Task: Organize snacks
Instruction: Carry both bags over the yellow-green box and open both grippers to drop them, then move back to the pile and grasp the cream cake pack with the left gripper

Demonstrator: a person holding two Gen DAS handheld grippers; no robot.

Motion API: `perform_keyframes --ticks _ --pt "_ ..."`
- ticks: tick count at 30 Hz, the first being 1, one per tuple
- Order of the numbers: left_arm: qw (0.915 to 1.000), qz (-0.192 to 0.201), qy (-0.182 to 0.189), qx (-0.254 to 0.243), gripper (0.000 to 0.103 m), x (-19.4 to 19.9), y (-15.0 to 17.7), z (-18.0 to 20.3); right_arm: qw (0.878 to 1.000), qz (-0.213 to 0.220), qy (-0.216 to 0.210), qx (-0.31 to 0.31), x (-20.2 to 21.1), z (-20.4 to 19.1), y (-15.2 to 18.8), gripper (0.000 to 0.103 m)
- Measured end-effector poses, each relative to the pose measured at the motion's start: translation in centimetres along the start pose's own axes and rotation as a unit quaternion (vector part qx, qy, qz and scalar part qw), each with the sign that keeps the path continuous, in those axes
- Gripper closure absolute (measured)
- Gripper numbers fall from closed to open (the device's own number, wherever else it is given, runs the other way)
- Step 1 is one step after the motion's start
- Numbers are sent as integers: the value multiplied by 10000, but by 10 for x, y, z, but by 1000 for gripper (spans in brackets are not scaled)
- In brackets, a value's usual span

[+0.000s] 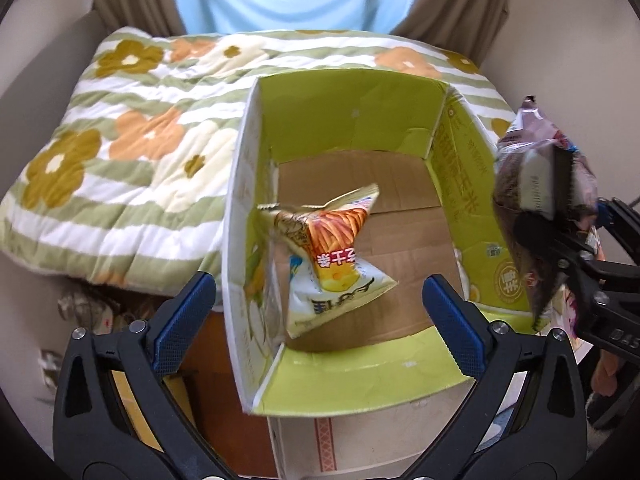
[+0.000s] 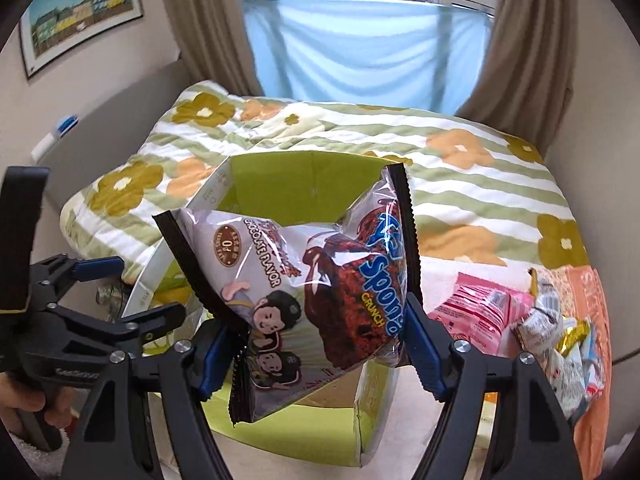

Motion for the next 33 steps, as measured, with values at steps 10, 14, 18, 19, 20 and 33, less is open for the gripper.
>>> perform_keyframes --ticks 10,14,18,19,20,33 --pt "9992 76 -348 191 1 6 12 -10 9983 -375 -14 445 -33 -6 3 31" --pt "9986 86 -434 273 1 10 17 -14 9977 -323 -30 600 -36 -12 4 27" --pt "9978 153 -520 393 1 19 26 -21 9967 -267 -123 754 -39 -21 6 8" --pt "9976 147 -519 438 1 20 29 -23 9964 -231 -121 802 -39 -24 8 0" --pt "9975 146 -510 468 1 21 30 -26 9962 -209 -123 836 -39 -26 10 0" --pt "9984 245 -305 418 1 33 37 -28 9979 -185 -230 568 -23 -27 19 0"
Point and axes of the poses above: each gripper's, at about its wrist camera, not at the fingertips, and x roughly against the way its jaws point, z to its right, y to its underside, the point moved 1 cm from there along -x, roughly the way its jaws point, and after that the axes turned 7 degrees about -z, right-handed, at the moved point
